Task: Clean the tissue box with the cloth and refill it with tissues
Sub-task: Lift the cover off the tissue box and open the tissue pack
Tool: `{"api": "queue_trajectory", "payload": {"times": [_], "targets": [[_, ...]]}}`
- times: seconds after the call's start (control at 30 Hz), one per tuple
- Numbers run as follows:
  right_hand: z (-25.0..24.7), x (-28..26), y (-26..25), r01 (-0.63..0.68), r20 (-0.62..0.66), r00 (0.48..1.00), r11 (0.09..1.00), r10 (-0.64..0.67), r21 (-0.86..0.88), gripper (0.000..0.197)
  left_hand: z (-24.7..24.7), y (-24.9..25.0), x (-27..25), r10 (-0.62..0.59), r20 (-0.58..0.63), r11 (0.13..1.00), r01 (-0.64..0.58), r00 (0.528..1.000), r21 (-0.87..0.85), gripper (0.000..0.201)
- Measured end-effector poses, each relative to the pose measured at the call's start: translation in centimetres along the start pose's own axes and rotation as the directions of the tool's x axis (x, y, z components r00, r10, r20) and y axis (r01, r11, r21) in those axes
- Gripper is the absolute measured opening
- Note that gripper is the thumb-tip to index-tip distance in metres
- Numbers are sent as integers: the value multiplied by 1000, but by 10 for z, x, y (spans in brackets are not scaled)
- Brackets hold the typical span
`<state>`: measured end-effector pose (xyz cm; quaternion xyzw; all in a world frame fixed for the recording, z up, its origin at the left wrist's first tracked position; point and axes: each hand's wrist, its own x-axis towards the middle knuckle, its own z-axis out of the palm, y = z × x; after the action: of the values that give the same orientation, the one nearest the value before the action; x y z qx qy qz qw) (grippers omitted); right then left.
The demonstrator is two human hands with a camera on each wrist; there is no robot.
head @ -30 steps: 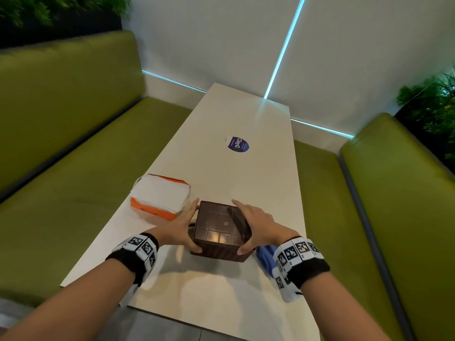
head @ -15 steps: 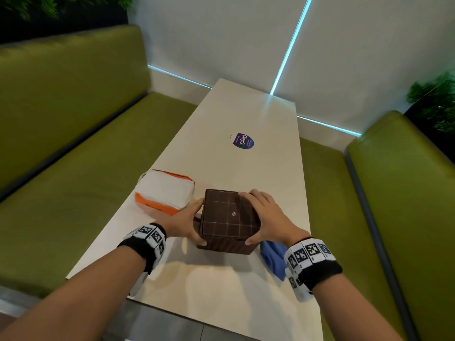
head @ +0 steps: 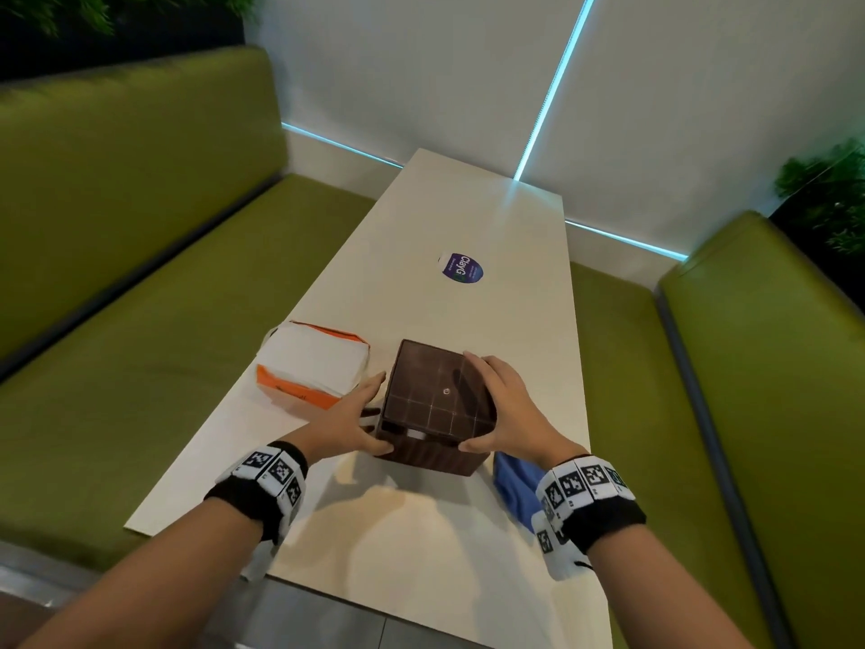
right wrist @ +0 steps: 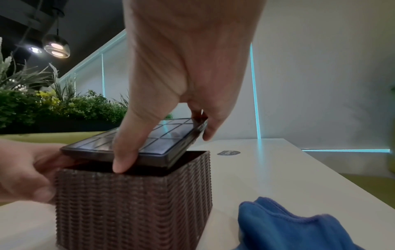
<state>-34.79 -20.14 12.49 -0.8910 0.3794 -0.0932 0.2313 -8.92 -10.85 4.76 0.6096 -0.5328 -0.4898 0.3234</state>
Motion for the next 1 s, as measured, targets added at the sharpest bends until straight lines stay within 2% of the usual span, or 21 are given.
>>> {"api": "queue_trajectory", "payload": {"times": [0.1,0.17,0.2,0.23,0.27,0.3,0.33,0.37,0.4,0.43,0.47,0.5,0.53,0.57,0.63,0.67,0.73,0.83,0.93,1.0], "targets": [[-14,-7,-13,32,-90,996,993,-22,109,111,-3,-4,-8,10,-16,1000,-10,1000,3,119],[-25,-17,-29,1,-79,996,936,29,351,98,-6,-6,-20,-2,-16,1000,2,1000,-21,113],[-29,-24,-36,-26,-45,997,847,59,532,87,-8,-8,-25,-3,-24,1000,2,1000,-27,112],[-33,-31,-43,-60,5,997,676,83,734,76,-9,-11,-32,-1,-30,1000,0,1000,-28,112],[-36,-38,-48,-96,63,994,410,94,907,67,-10,-13,-39,3,-35,1000,-4,999,-18,109],[-37,-44,-51,-126,118,989,100,88,987,62,-12,-15,-45,3,-44,1000,-3,999,0,102],[-38,-50,-53,-127,143,985,-155,95,980,61,-12,-17,-52,-4,-53,1000,5,999,17,92],[-37,-55,-53,-107,151,981,-312,123,944,62,-12,-19,-58,-14,-61,1000,16,998,26,81],[-34,-58,-52,-78,151,975,-387,162,919,63,-12,-22,-63,-23,-67,999,26,998,32,74],[-31,-61,-51,-60,148,971,-406,189,912,67,-12,-24,-68,-33,-69,999,35,997,35,69],[-27,-63,-50,-69,157,965,-375,209,925,72,-12,-28,-72,-45,-70,998,48,997,35,65],[-22,-65,-49,-108,174,961,-290,215,951,74,-12,-30,-76,-56,-74,998,58,996,35,62],[-17,-66,-49,-170,201,957,-157,208,973,70,-11,-33,-79,-63,-79,997,66,995,36,60],[-14,-68,-48,-237,229,951,14,207,971,61,-11,-34,-81,-70,-86,997,73,994,39,59],[-9,-72,-49,-345,285,934,340,214,875,45,-10,-38,-85,-71,-103,996,76,992,47,57],[-7,-75,-48,-381,315,924,456,217,804,39,-9,-40,-86,-72,-108,996,78,992,51,56],[-3,-79,-43,-415,366,906,621,212,666,28,-8,-42,-87,-75,-114,995,82,991,58,55],[13,-81,-29,-451,454,861,752,227,481,24,-7,-43,-88,-84,-111,994,92,990,63,52],[31,-81,-19,-457,485,836,815,257,357,23,-3,-42,-88,-70,-112,993,80,991,87,49],[43,-80,-14,-465,485,830,821,275,330,26,4,-41,-89,-57,-109,993,68,992,99,44]]}}
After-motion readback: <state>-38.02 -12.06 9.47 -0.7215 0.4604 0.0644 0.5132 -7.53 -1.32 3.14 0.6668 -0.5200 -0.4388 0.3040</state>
